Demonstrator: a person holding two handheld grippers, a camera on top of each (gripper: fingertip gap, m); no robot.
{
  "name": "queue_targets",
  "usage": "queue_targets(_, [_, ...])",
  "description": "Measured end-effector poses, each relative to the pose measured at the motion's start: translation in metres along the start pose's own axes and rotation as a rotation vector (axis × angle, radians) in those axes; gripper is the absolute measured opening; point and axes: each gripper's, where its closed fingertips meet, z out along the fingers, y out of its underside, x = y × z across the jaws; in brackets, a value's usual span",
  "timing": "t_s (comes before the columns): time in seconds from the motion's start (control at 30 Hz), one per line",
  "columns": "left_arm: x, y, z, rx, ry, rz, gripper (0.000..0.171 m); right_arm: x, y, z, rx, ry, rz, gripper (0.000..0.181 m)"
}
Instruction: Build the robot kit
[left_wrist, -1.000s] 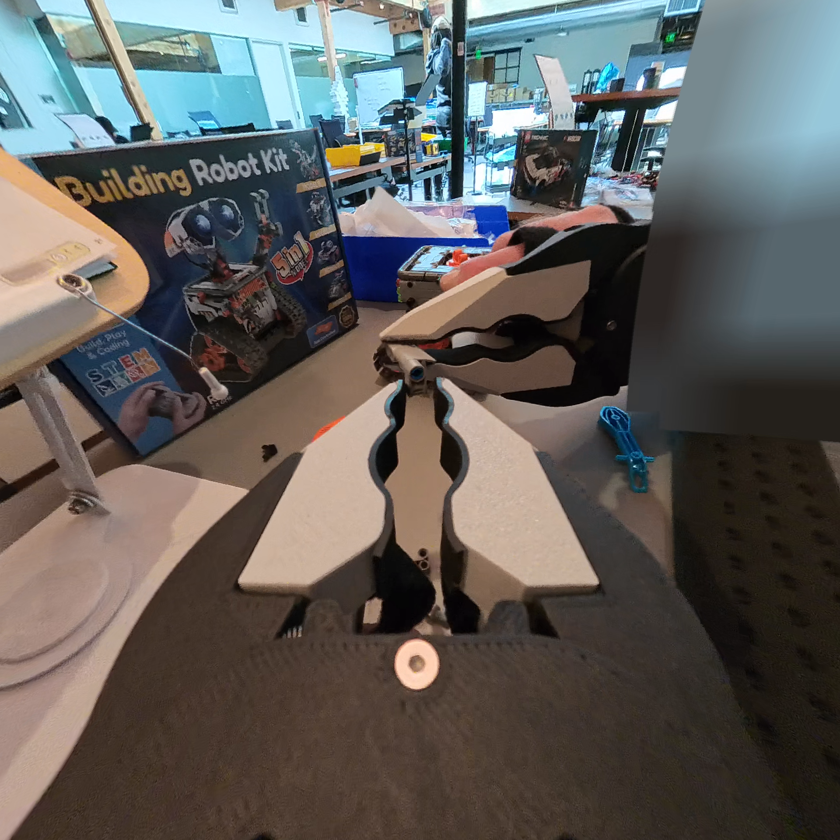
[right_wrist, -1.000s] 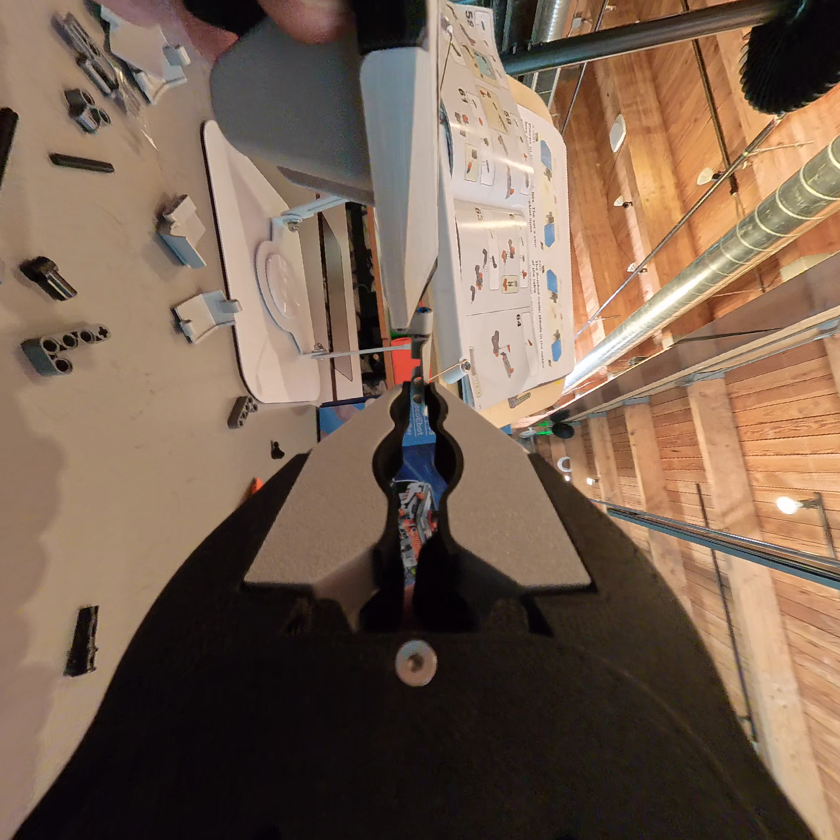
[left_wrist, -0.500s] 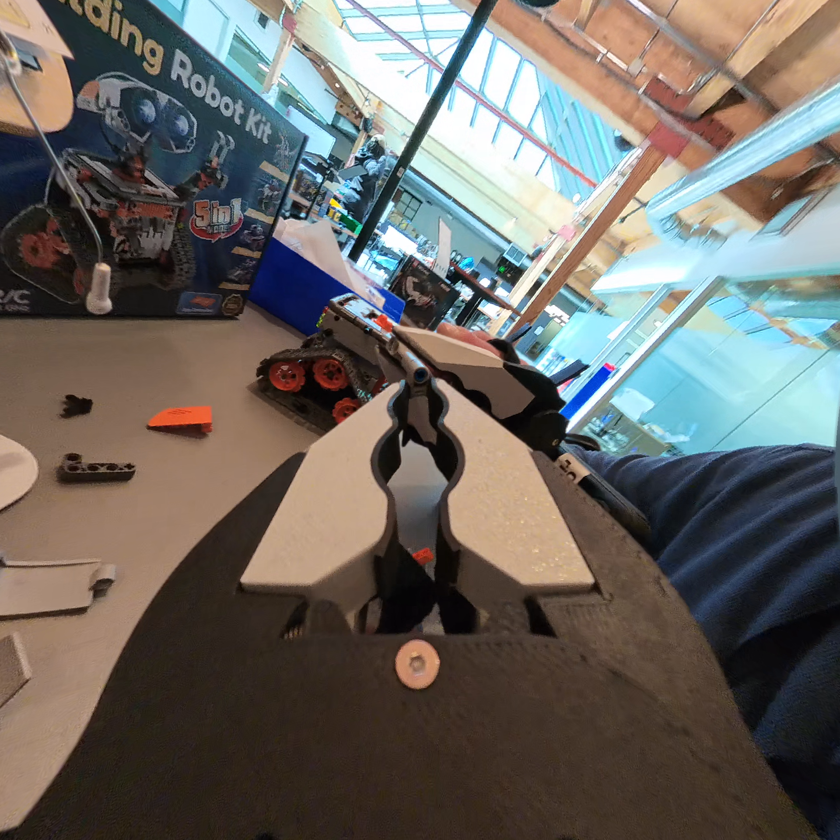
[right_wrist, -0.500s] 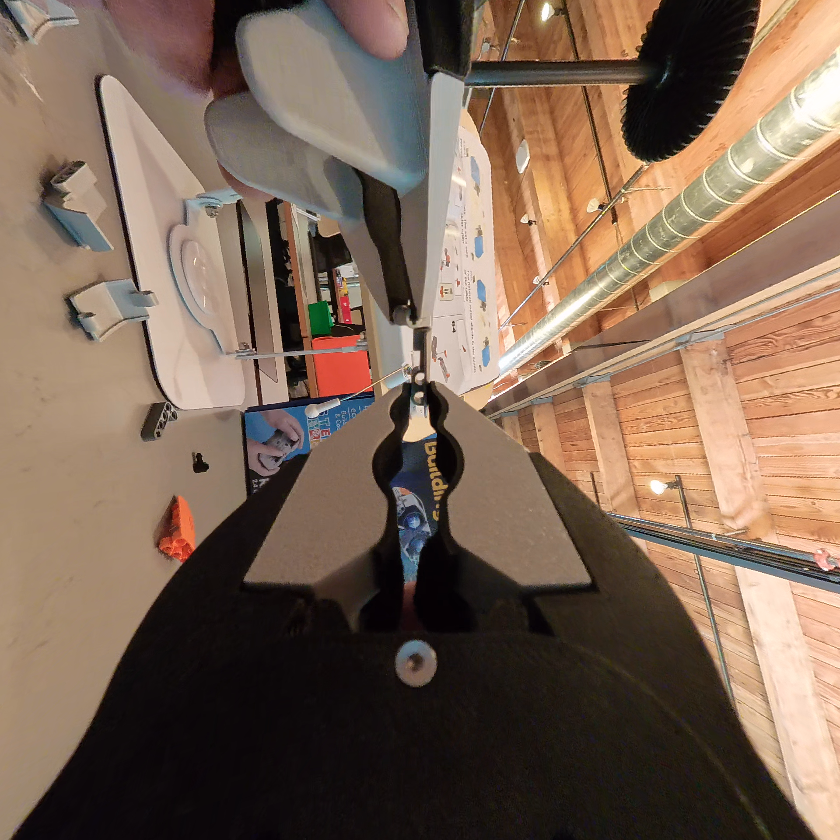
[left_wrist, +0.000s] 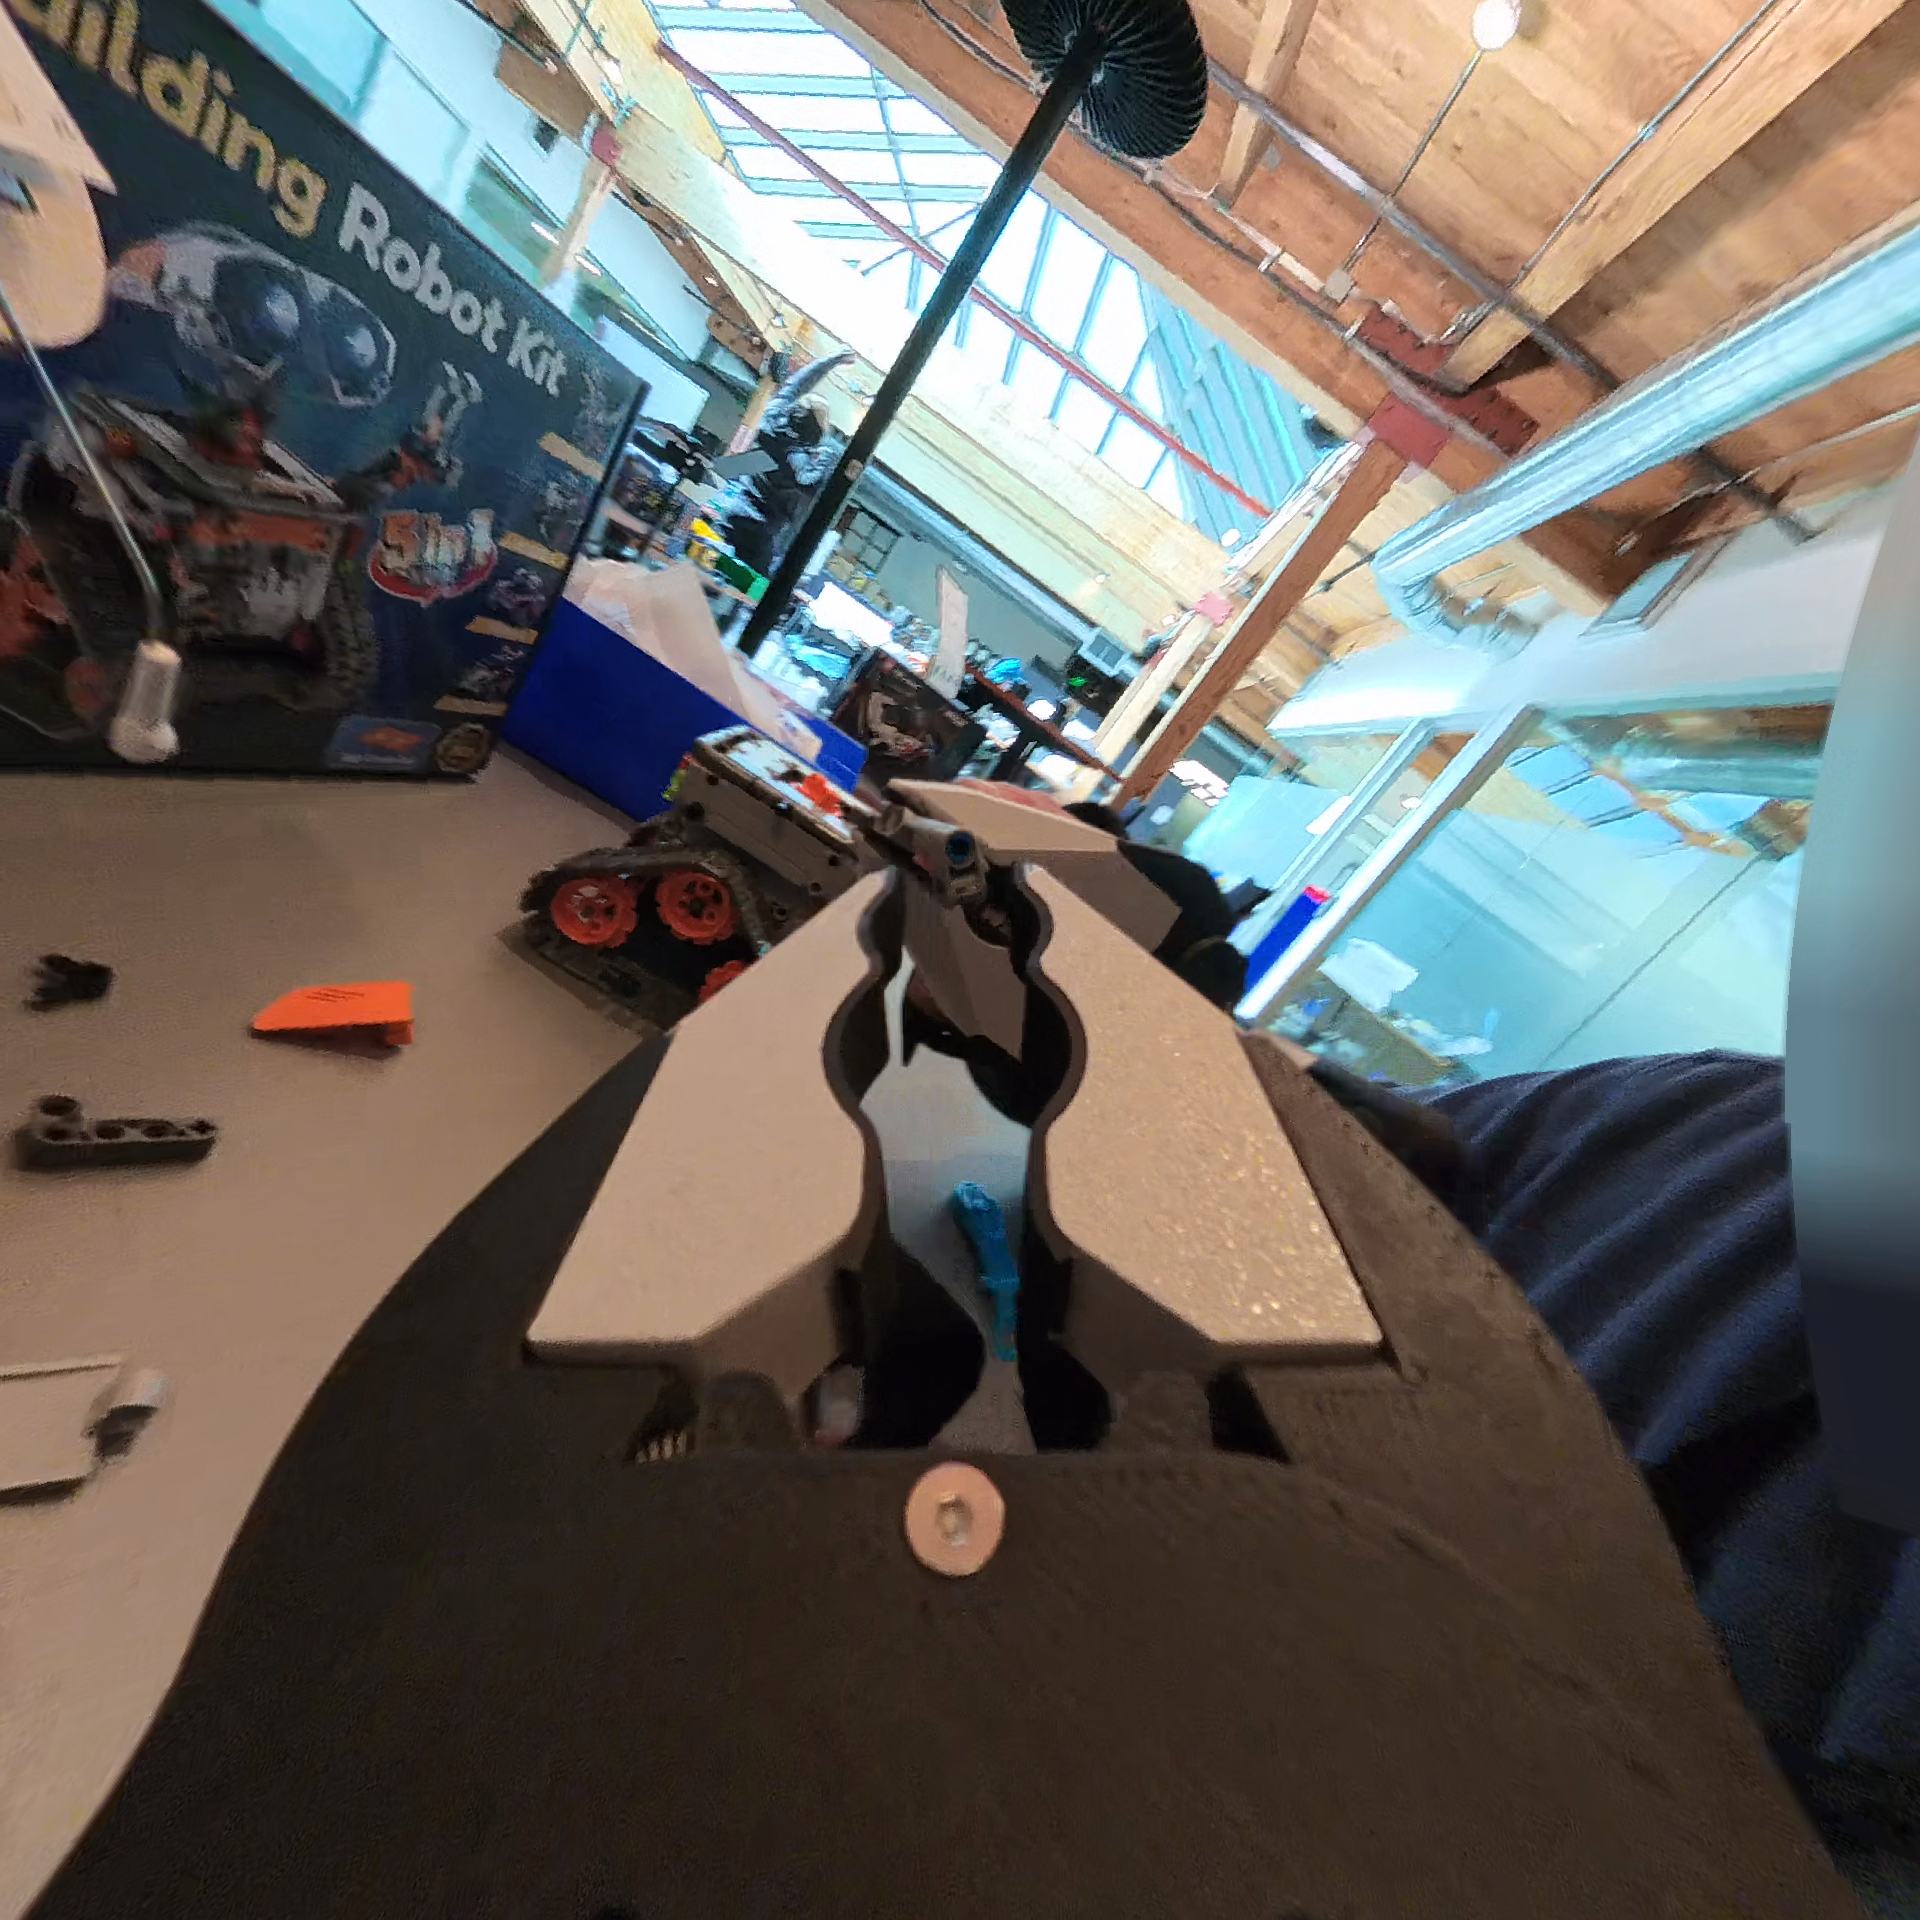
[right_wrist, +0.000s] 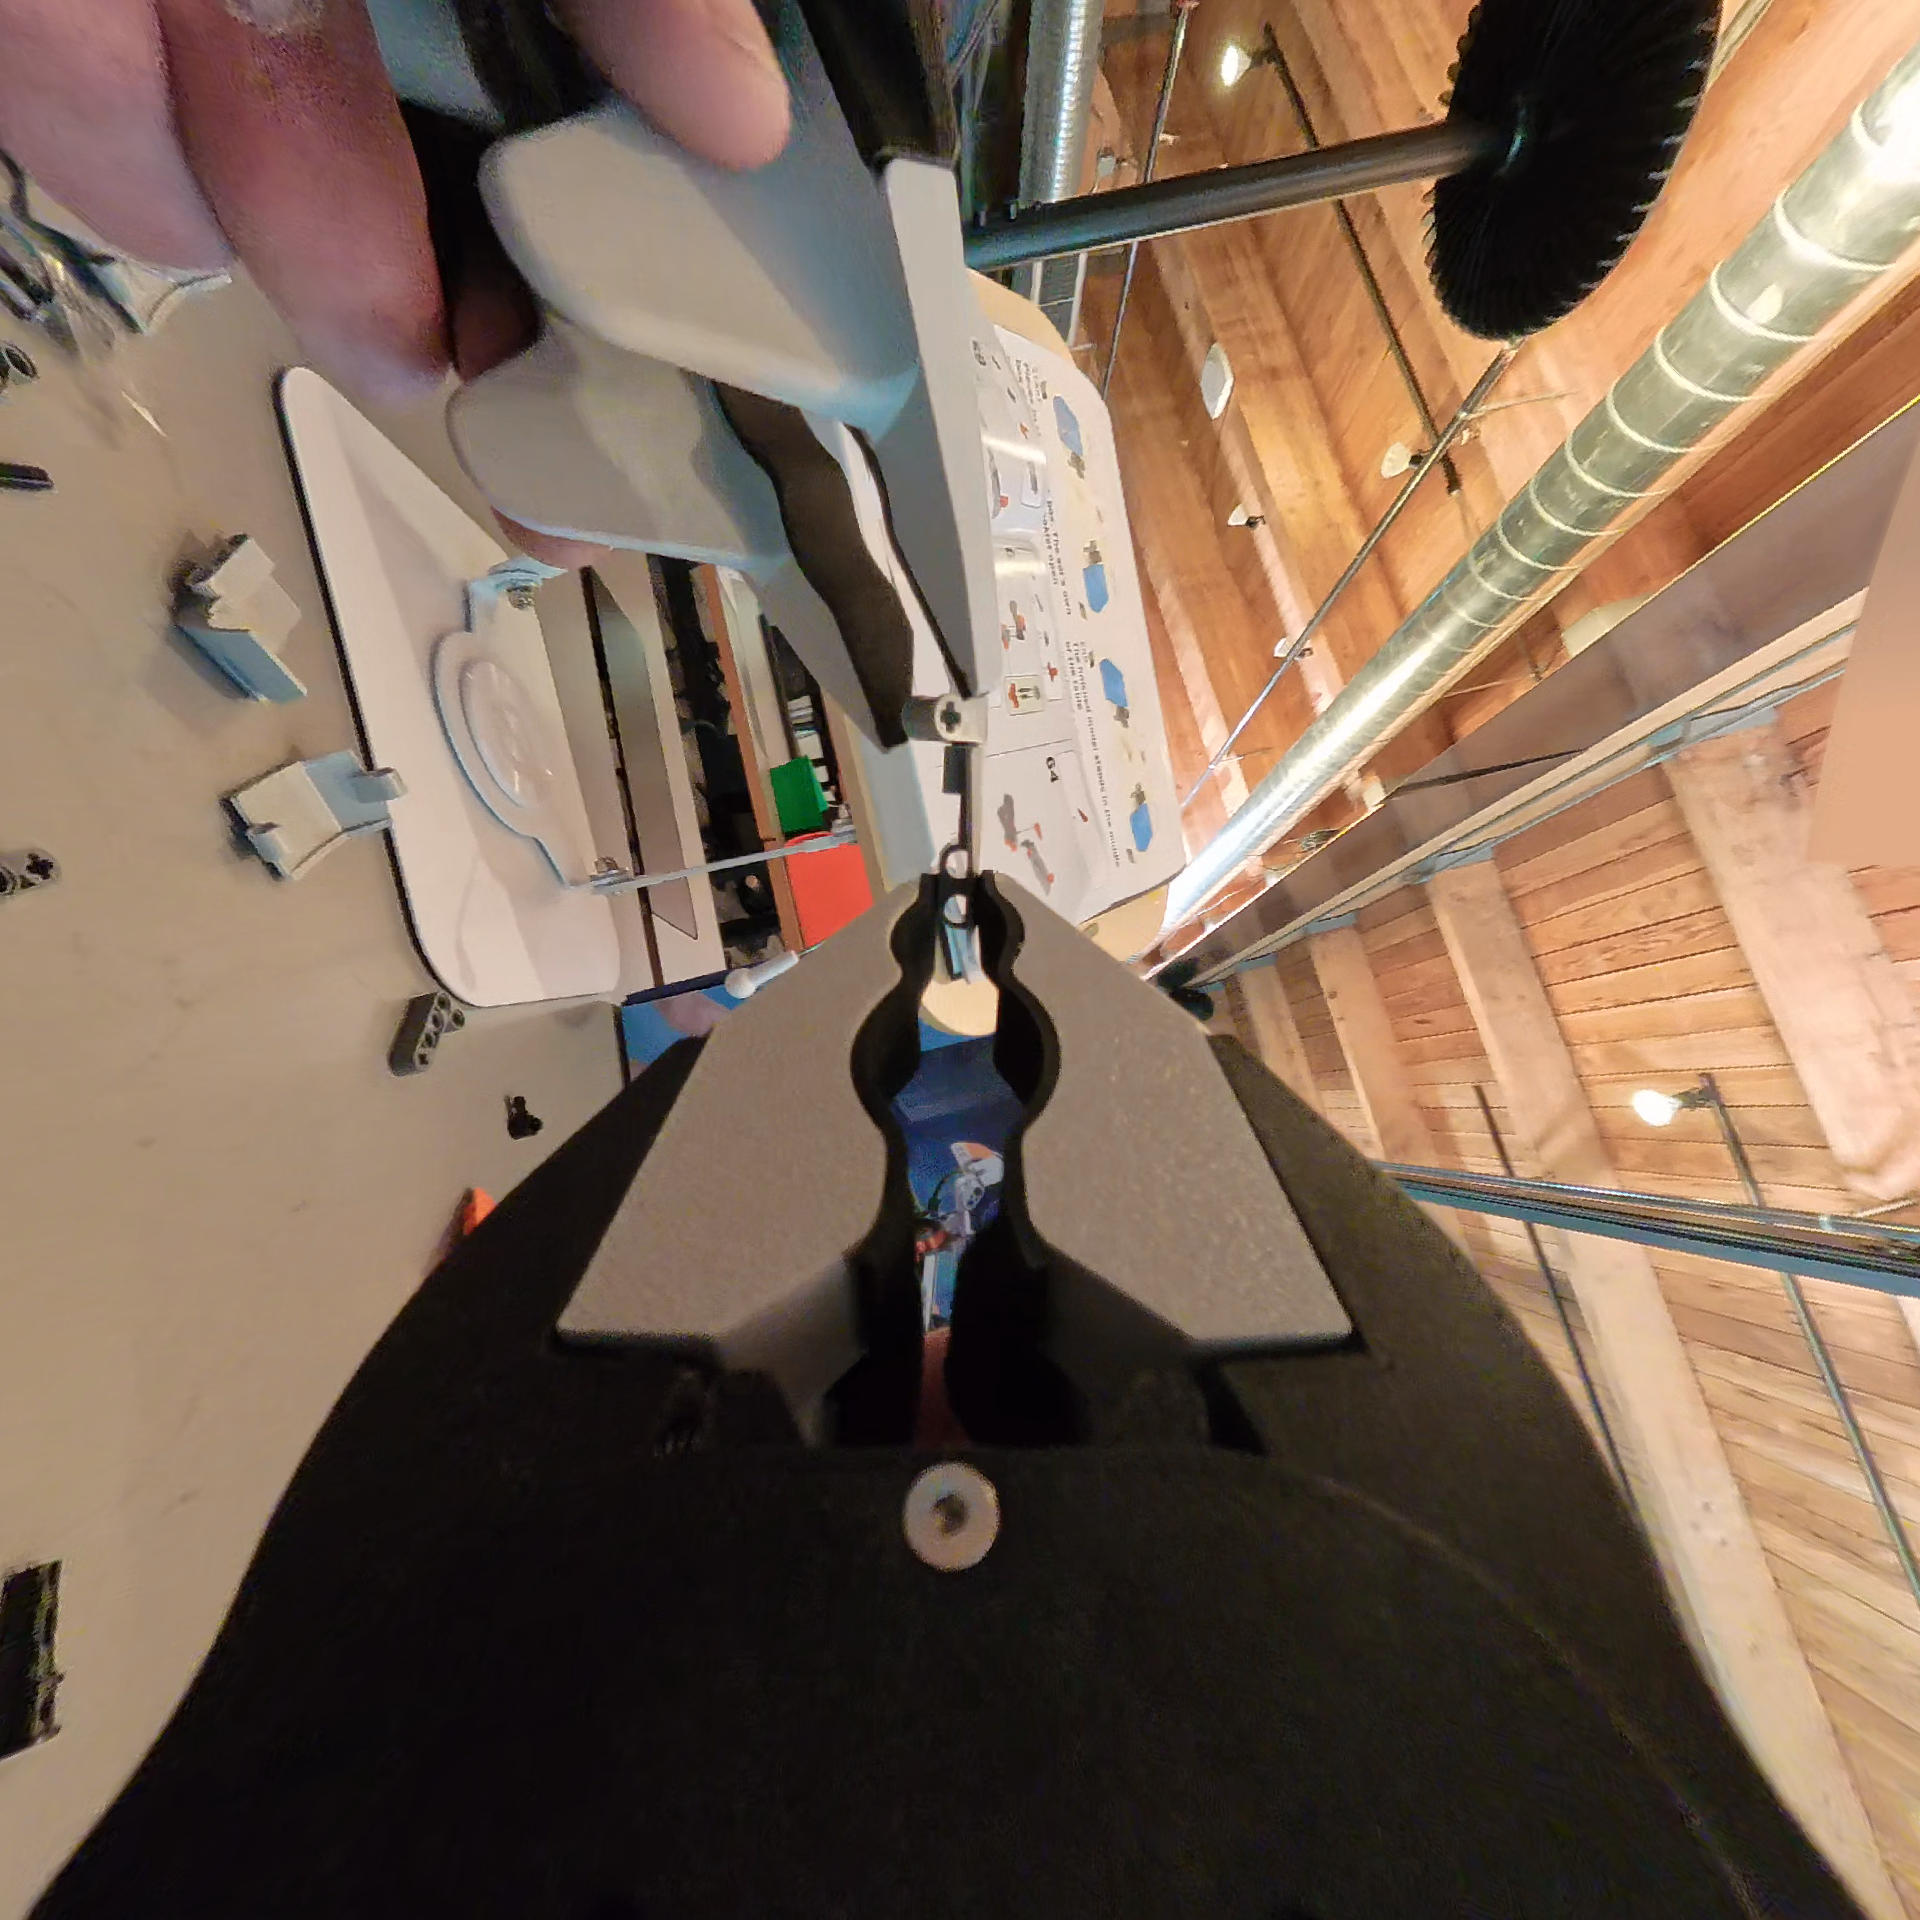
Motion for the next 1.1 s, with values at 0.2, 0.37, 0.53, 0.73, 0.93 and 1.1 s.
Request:
queue_targets(0.2, [0.001, 0.001, -0.001, -0.060, -0.170, 0.439, 0.039, -0.007, 0.002, 0.000, -0.005, -0.081, 0.073, 0.004])
queue_targets(0.37, [0.000, 0.011, 0.001, -0.124, -0.236, 0.668, 0.023, -0.014, -0.004, -0.002, 0.027, -0.146, 0.138, 0.005])
queue_targets(0.53, [-0.001, 0.009, 0.000, -0.113, -0.225, 0.628, 0.013, -0.015, -0.006, -0.003, 0.034, -0.162, 0.133, 0.004])
queue_targets(0.73, [-0.001, 0.008, 0.000, -0.092, -0.215, 0.549, 0.013, -0.013, -0.006, -0.003, 0.020, -0.135, 0.083, 0.004])
queue_targets(0.93, [-0.004, 0.003, -0.001, -0.033, -0.176, 0.347, 0.008, -0.012, -0.005, 0.000, -0.014, -0.074, -0.034, 0.004])
queue_targets(1.1, [-0.005, 0.003, -0.002, -0.046, -0.197, 0.401, 0.013, -0.012, -0.004, 0.001, -0.017, -0.081, -0.018, 0.004])
